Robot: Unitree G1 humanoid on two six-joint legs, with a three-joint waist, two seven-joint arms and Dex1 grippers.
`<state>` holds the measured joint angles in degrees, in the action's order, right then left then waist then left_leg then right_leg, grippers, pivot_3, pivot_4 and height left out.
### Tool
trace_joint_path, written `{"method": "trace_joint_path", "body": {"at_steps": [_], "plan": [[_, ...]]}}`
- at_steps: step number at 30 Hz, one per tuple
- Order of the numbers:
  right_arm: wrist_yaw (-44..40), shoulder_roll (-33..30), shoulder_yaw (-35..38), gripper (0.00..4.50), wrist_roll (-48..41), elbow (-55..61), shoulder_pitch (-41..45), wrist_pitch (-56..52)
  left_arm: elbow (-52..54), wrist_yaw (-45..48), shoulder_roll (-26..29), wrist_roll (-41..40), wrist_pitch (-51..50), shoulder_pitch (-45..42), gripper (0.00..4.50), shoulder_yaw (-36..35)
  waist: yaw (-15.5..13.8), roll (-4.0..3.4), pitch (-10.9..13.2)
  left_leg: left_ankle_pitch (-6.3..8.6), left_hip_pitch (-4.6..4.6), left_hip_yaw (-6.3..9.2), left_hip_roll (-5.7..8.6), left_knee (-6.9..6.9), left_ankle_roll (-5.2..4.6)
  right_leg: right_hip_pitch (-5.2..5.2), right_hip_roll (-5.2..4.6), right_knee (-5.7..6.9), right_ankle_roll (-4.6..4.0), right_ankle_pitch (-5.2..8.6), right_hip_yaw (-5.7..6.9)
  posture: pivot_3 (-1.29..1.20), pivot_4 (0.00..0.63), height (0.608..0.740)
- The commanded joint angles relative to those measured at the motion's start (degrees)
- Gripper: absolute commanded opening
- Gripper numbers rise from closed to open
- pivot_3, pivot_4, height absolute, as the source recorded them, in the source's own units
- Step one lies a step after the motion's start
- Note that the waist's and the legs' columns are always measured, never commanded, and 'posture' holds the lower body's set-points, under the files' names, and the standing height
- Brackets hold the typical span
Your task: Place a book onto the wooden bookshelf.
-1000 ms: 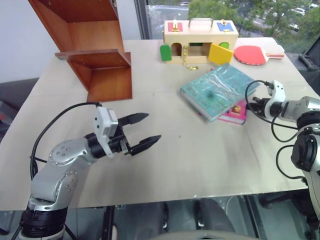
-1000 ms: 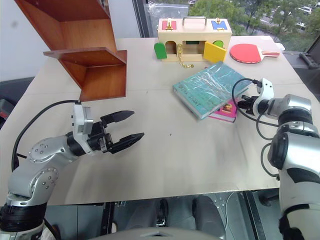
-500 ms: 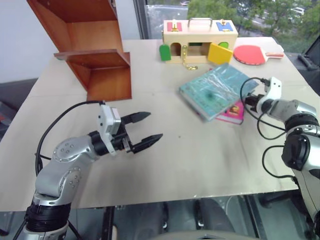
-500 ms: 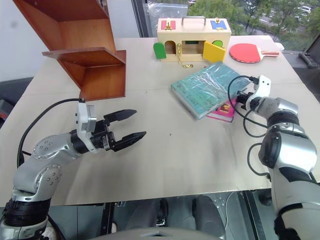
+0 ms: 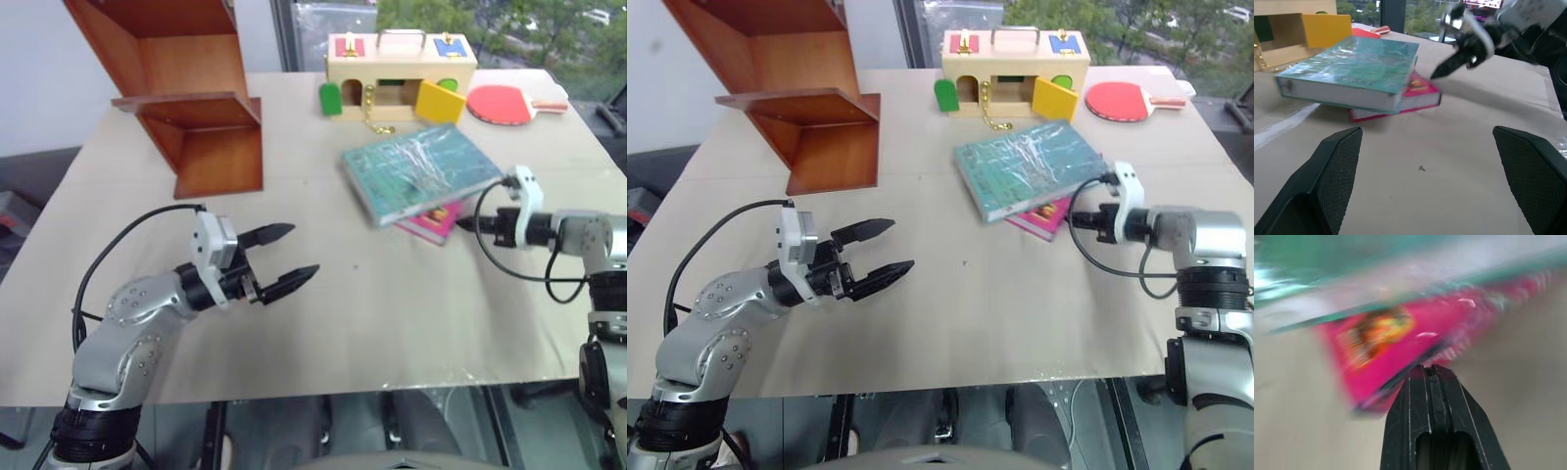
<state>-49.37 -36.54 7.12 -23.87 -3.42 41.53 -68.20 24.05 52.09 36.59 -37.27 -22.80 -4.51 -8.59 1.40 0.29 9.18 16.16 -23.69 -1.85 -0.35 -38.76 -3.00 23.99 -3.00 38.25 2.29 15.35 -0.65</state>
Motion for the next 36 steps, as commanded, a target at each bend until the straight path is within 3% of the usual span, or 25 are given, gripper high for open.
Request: {"method": "trace_joint_path", "body": {"at_steps": [1,7,12,15,19,24,27,29,32,36], "plan": [[5.6,3.5,-3.2,0.02,0.9,4.8,6.6,1.8,-0.1,0.3,-0.1,0.2,1.1,-1.5,4.5,-0.1,0.4,0.0,0.0,0.0,0.0,0.0,0.0,-0.01,0.0,0.0,0.0,0.04,0.0,0.0,0.0,0.0,0.15,0.74],[11.5,11.3,-12.8,0.02,10.7,-12.4,16.5,16.0,-0.9,0.4,-0.4,0.5,1.5,-2.3,4.5,0.1,0.2,0.05,0.0,-0.01,0.0,0.02,0.1,-0.45,0.0,-0.06,-0.08,0.37,0.0,0.0,0.09,0.0,0.15,0.74],[7.3,14.0,-23.2,0.02,18.8,-25.7,18.3,30.1,0.6,-0.7,-0.9,0.7,1.8,-0.7,4.5,-0.5,0.0,0.04,0.0,-0.01,-0.06,0.03,0.16,-0.47,-0.01,-0.04,-0.08,0.28,0.0,0.0,0.1,0.0,0.15,0.74],[3.0,12.0,-28.4,0.02,23.8,-28.2,17.1,35.8,1.9,-1.4,-1.2,0.6,1.8,0.7,4.5,-1.0,0.5,0.16,-0.1,-0.01,-0.02,0.02,0.14,-0.46,0.0,-0.06,-0.05,0.27,0.0,0.01,0.09,0.0,0.15,0.74],[-6.8,4.9,-30.3,0.02,22.3,-15.5,12.3,32.1,3.2,-2.4,-1.1,0.4,1.7,2.6,4.5,-1.8,-0.1,0.19,-0.1,-0.01,0.05,0.18,0.14,-0.48,0.0,-0.24,-0.13,0.26,0.0,0.01,0.24,0.0,0.15,0.74],[-10.4,-3.0,-29.8,0.02,23.6,-5.0,7.3,29.7,3.2,-2.7,-1.3,0.5,1.8,2.5,4.5,-1.4,-0.8,0.2,-0.2,0.0,0.06,0.42,0.14,-0.49,-0.01,-0.37,-0.18,0.17,-0.01,0.01,0.45,0.0,0.15,0.74],[-7.4,0.6,-22.0,0.02,17.2,1.4,8.8,24.7,1.9,-2.3,-1.5,0.7,2.1,1.3,4.5,-0.9,-0.6,0.22,-0.2,0.0,0.06,0.46,0.13,-0.49,-0.01,-0.38,-0.19,0.2,-0.03,0.0,0.47,0.0,0.15,0.74],[-6.4,3.5,-20.7,0.02,14.7,5.8,10.1,20.2,1.0,-1.9,-1.6,0.8,2.2,0.6,4.5,-0.6,-0.2,0.16,-0.2,0.0,0.05,0.47,0.13,-0.49,0.0,-0.32,-0.19,0.27,-0.08,-0.03,0.44,0.0,0.15,0.74],[-5.0,6.5,-24.5,0.02,15.8,9.5,10.7,18.8,0.0,-1.1,-1.5,1.0,2.4,-0.3,4.5,-0.2,-0.3,0.15,-0.2,-0.03,0.01,0.48,0.1,-0.46,0.04,-0.19,-0.13,0.37,-0.1,-0.02,0.45,0.0,0.15,0.74],[-0.6,13.5,-30.4,0.02,18.9,6.0,13.4,17.7,-2.4,0.8,-0.5,1.3,3.0,-1.5,4.5,-0.9,-0.4,0.16,-0.2,-0.03,-0.05,0.49,0.11,-0.47,0.05,-0.19,-0.15,0.29,-0.1,-0.02,0.47,0.0,0.15,0.74]]}}
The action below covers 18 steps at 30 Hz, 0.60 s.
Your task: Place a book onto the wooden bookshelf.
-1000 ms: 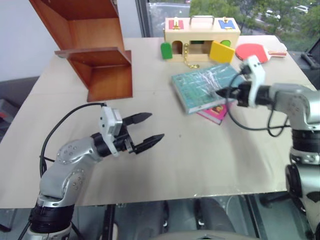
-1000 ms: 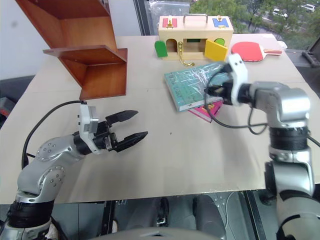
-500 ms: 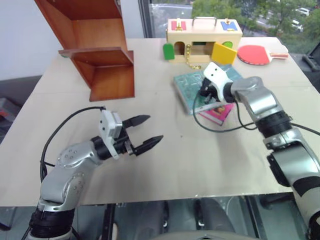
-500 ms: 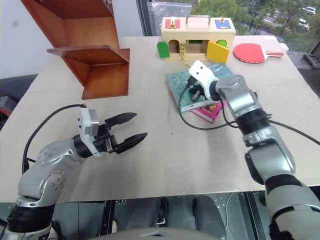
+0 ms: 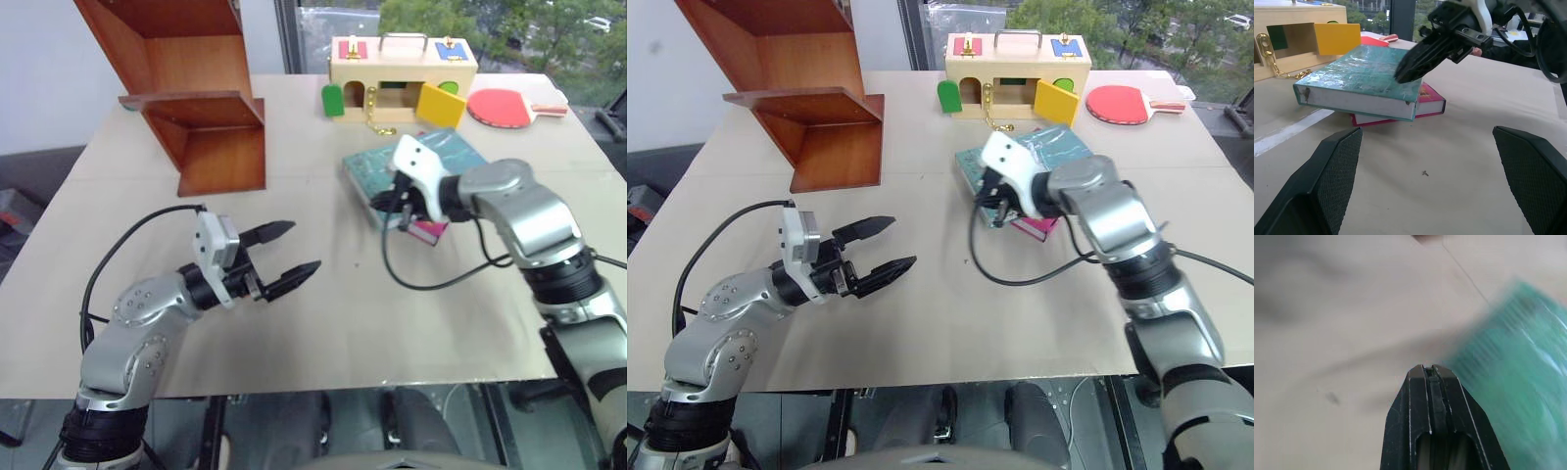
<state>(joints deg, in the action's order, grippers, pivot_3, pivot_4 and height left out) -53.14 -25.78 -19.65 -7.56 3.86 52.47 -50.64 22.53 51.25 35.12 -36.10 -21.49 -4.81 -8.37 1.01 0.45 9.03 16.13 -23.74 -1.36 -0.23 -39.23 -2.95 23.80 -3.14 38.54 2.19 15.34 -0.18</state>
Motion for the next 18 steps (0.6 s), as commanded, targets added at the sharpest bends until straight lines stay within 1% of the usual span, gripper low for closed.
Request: {"method": "trace_joint_path", "body": {"at_steps": [1,4,7,12,15,18], "plan": [[4.1,3.3,-5.5,0.02,4.5,-3.2,2.9,1.0,-1.4,1.9,1.2,0.3,2.0,-1.5,4.5,-1.2,-0.1,0.0,0.0,0.0,0.01,0.0,0.02,-0.01,0.0,-0.01,-0.01,-0.01,0.0,0.0,0.01,0.0,0.15,0.74],[5.4,3.6,-8.8,0.02,7.7,-7.8,3.1,2.4,-2.2,2.3,1.4,0.5,2.4,-2.1,4.5,-1.3,-0.5,0.01,0.0,0.0,-0.03,0.06,0.09,-0.03,0.01,-0.02,-0.07,-0.04,0.0,0.0,0.14,0.0,0.15,0.74],[4.5,0.5,-10.0,0.02,9.4,-8.1,1.8,3.4,-2.3,2.4,1.4,0.7,2.6,-2.0,4.5,-1.4,-0.5,0.01,0.0,-0.01,-0.1,0.09,0.18,-0.04,0.0,-0.03,-0.13,-0.1,0.0,0.0,0.19,0.0,0.15,0.74],[2.0,-7.9,-7.5,0.02,8.1,1.6,-3.8,-1.3,-1.9,2.2,1.1,0.9,2.7,-1.5,4.5,-1.5,-0.4,0.01,0.0,-0.01,-0.11,0.14,0.14,0.03,0.0,-0.07,-0.06,-0.27,0.01,0.0,0.23,0.0,0.15,0.74],[1.4,-13.4,-5.1,0.02,7.1,8.9,-7.9,-5.3,-1.8,2.2,0.8,0.7,2.7,-1.5,4.5,-1.0,-0.4,0.01,0.0,0.0,-0.15,0.14,0.12,0.05,0.0,-0.08,-0.05,-0.36,0.01,0.0,0.22,0.0,0.15,0.74],[0.2,-18.0,-1.2,0.02,3.7,17.5,-11.9,-11.5,-2.2,2.2,0.5,0.9,2.8,-2.0,4.5,-0.5,-0.2,0.01,0.0,0.0,-0.1,0.12,0.08,0.04,-0.01,-0.12,-0.02,-0.36,0.02,0.0,0.18,0.0,0.15,0.74]]}}
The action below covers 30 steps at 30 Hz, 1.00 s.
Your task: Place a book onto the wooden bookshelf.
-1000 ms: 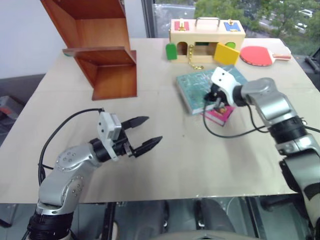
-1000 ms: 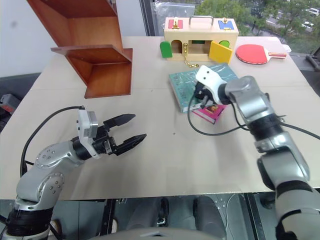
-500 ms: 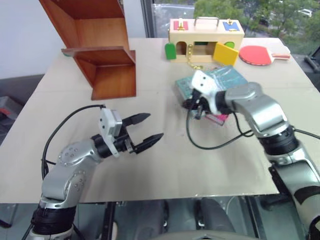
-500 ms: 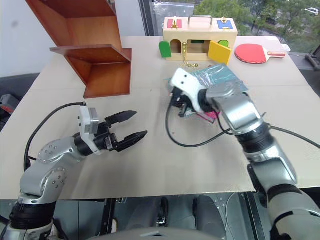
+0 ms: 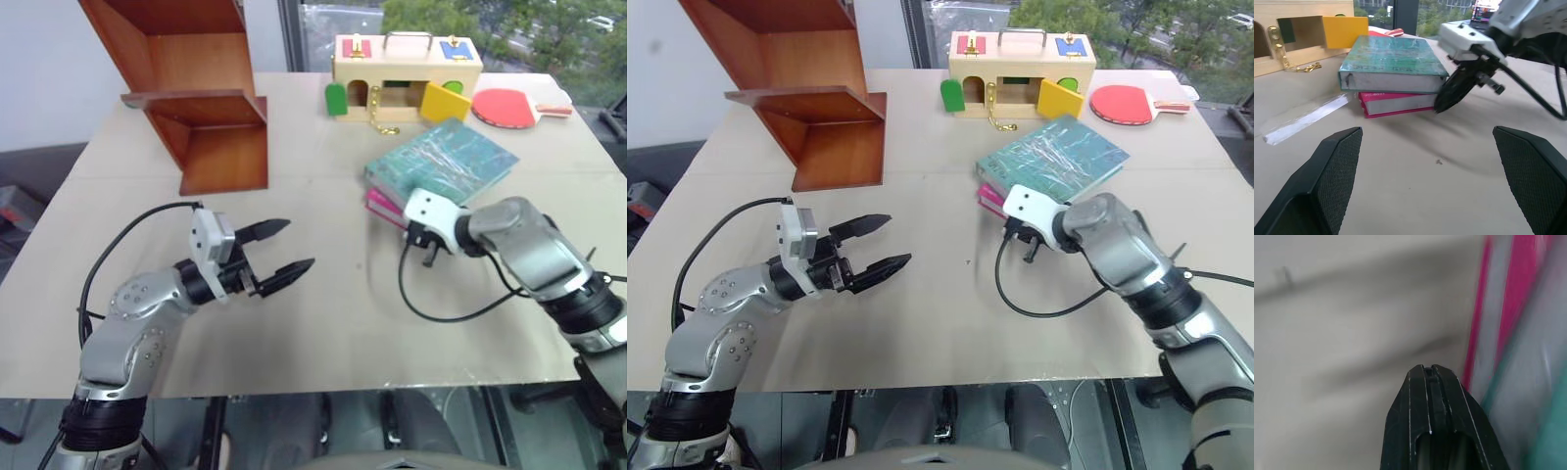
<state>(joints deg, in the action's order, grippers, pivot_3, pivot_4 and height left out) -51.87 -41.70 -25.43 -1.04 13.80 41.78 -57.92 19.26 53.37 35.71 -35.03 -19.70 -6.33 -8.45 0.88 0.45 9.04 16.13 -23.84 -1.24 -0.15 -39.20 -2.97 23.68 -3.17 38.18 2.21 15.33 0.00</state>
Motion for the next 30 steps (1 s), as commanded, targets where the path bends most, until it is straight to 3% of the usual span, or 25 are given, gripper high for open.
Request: {"method": "trace_joint_path", "body": {"at_steps": [1,5,10,17,20,23,27,30], "plan": [[-1.4,-2.9,6.7,0.02,-4.6,10.6,-2.5,-6.8,0.8,0.2,-0.3,-0.1,1.1,-0.8,4.5,-0.2,-0.1,0.0,0.0,0.0,0.02,0.03,-0.03,0.01,0.0,-0.02,0.02,0.0,0.0,0.0,0.03,0.0,0.15,0.74],[3.8,6.9,18.0,0.02,-9.9,11.0,1.9,-12.7,-0.3,0.7,-0.6,0.0,1.3,-1.9,4.5,0.6,0.2,0.01,0.0,0.0,0.03,0.05,-0.06,-0.01,0.0,-0.03,0.05,0.04,0.0,0.0,0.03,0.0,0.15,0.74],[22.3,17.2,16.6,0.02,0.3,-19.4,17.4,2.8,-1.3,0.9,-1.0,0.2,1.4,-3.7,4.5,1.2,0.3,0.03,0.0,-0.1,0.19,-0.03,0.02,-0.13,0.14,0.03,0.04,0.53,-0.01,0.0,-0.04,0.0,0.15,0.74],[32.6,26.9,15.2,0.02,5.6,-64.9,30.1,33.4,1.5,-1.2,-1.5,-0.1,1.4,-1.2,4.5,0.3,0.7,0.04,0.0,-0.15,0.05,-0.14,0.07,-0.07,0.21,0.13,0.13,0.45,-0.03,0.01,0.06,0.0,0.15,0.74],[31.7,29.0,14.7,0.02,7.3,-75.6,32.0,41.1,3.0,-2.5,-1.7,-0.3,1.2,0.2,4.5,-0.2,1.6,0.03,0.0,-0.15,0.05,-0.15,0.05,0.09,0.21,0.13,0.18,0.42,-0.02,0.01,0.07,0.0,0.15,0.74],[25.4,29.8,14.4,0.02,7.3,-78.3,31.3,43.5,4.3,-3.5,-1.6,-0.5,1.1,1.7,4.5,-0.7,1.7,0.03,0.0,-0.16,0.08,-0.14,-0.02,0.09,0.22,0.12,0.19,0.45,-0.02,0.01,0.08,0.0,0.15,0.74],[15.5,29.1,13.6,0.02,6.6,-73.0,27.5,43.4,4.8,-4.2,-1.6,-0.6,1.0,2.3,4.5,-0.8,1.7,0.03,0.0,-0.16,0.2,-0.14,-0.06,0.02,0.23,0.05,0.18,0.43,-0.02,0.01,0.01,0.0,0.15,0.74],[7.9,26.8,11.7,0.02,6.4,-62.4,21.3,39.9,4.7,-4.3,-1.6,-0.6,0.9,2.0,4.5,-0.8,1.5,0.03,0.0,-0.16,0.3,-0.11,-0.06,-0.02,0.23,-0.02,0.15,0.58,-0.02,0.01,-0.12,0.0,0.15,0.74]]}}
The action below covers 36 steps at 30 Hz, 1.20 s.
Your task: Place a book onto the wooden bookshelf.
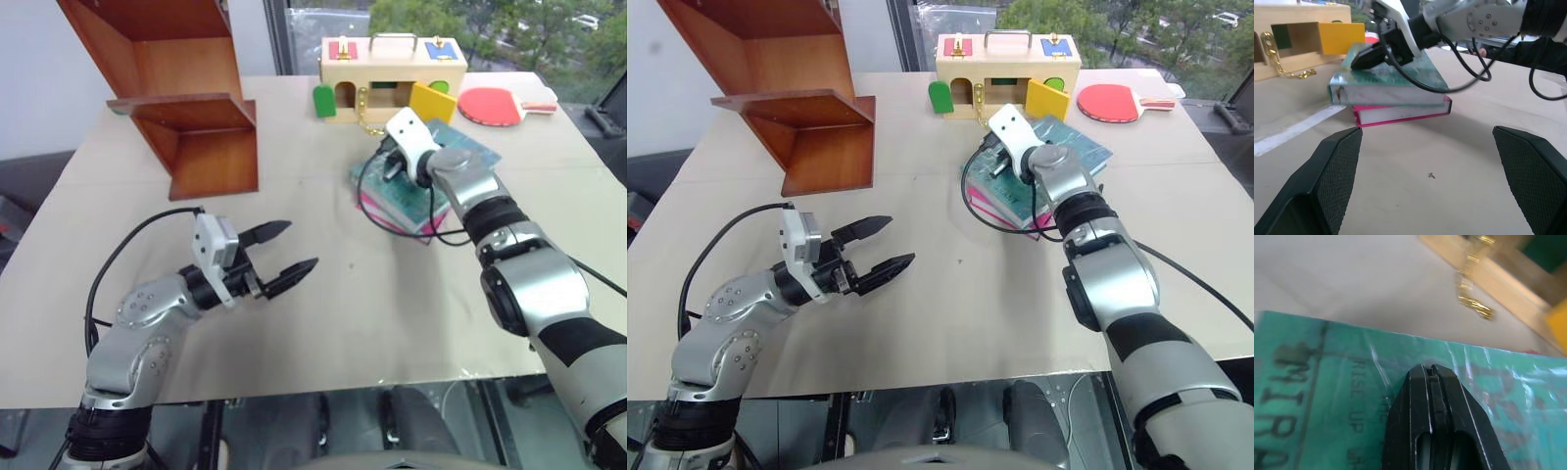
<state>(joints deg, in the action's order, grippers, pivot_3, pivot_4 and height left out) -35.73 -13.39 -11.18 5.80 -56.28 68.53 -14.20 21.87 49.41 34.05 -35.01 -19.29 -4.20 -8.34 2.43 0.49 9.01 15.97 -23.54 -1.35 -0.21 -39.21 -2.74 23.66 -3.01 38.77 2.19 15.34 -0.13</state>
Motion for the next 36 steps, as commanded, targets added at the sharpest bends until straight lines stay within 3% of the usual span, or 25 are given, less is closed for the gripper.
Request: {"method": "trace_joint_path", "body": {"at_steps": [1,8,15,19,23,25,30,33,36], "plan": [[-8.9,-2.4,-2.8,0.02,-0.4,11.9,-7.7,-4.7,1.9,-0.3,0.0,-0.6,0.5,-0.3,4.5,-0.8,-0.2,0.0,0.0,0.0,0.03,0.02,0.0,-0.01,0.0,-0.02,-0.02,0.03,0.0,0.0,-0.01,0.0,0.15,0.74],[-5.4,-4.2,0.5,0.02,-1.7,28.4,-9.9,-9.5,0.7,0.6,0.3,-0.6,0.2,-1.7,4.5,-0.2,-0.2,-0.03,0.0,0.0,0.03,0.06,0.01,-0.04,0.01,0.01,-0.1,0.11,-0.01,-0.01,0.01,0.0,0.15,0.74],[-13.9,-4.2,-2.5,0.02,-9.3,53.7,-14.1,-22.2,0.0,1.6,0.5,-1.0,-0.5,-2.7,4.5,-0.4,-0.3,-0.06,0.0,-0.01,-0.27,0.07,0.01,0.0,0.03,0.28,-0.06,0.04,-0.01,0.0,0.01,0.0,0.15,0.74],[-20.1,-11.6,-4.7,0.02,-14.5,71.1,-20.9,-32.2,-0.1,2.0,0.6,-1.0,-0.6,-2.7,4.5,-0.7,-1.3,-0.05,0.0,0.03,-0.33,0.11,0.03,-0.01,-0.04,0.21,-0.12,-0.03,-0.01,0.0,0.08,0.0,0.15,0.74],[-21.3,-21.2,-3.3,0.02,-16.8,80.1,-27.9,-38.2,0.0,2.2,0.5,-1.0,-0.8,-2.6,4.5,-0.7,-2.2,-0.03,0.0,0.07,-0.31,0.24,0.06,-0.05,-0.12,0.03,-0.21,-0.35,-0.01,-0.01,0.25,0.0,0.15,0.74],[-21.4,-26.2,-1.2,0.02,-17.4,81.9,-30.7,-39.6,0.2,2.2,0.5,-1.0,-0.8,-2.4,4.5,-0.8,-2.0,-0.03,0.0,0.08,-0.27,0.24,0.06,-0.05,-0.12,0.02,-0.23,-0.34,-0.01,-0.01,0.23,0.0,0.15,0.74],[-26.3,-46.7,6.9,0.02,-17.2,81.6,-40.6,-38.9,0.4,2.0,0.5,-1.1,-0.9,-2.3,4.5,-0.9,-2.6,-0.12,0.1,0.08,-0.27,0.28,0.06,-0.02,-0.12,-0.01,-0.25,-0.37,-0.02,0.0,0.29,0.0,0.15,0.74],[-22.1,-50.7,6.6,0.02,-12.3,72.0,-40.2,-33.7,0.0,2.6,0.7,-1.0,-0.9,-2.7,4.5,-0.5,-1.8,-0.09,0.1,0.07,-0.2,0.2,0.03,-0.03,-0.12,-0.07,-0.19,-0.44,-0.01,0.0,0.2,0.0,0.15,0.74],[-16.5,-49.7,1.5,0.02,-4.1,58.3,-34.7,-25.4,-0.8,3.4,0.9,-0.6,-0.6,-3.6,4.5,0.0,-1.4,-0.1,0.1,0.07,-0.12,0.1,-0.01,-0.03,-0.11,-0.08,-0.11,-0.36,-0.01,0.0,0.1,0.0,0.15,0.74]]}}
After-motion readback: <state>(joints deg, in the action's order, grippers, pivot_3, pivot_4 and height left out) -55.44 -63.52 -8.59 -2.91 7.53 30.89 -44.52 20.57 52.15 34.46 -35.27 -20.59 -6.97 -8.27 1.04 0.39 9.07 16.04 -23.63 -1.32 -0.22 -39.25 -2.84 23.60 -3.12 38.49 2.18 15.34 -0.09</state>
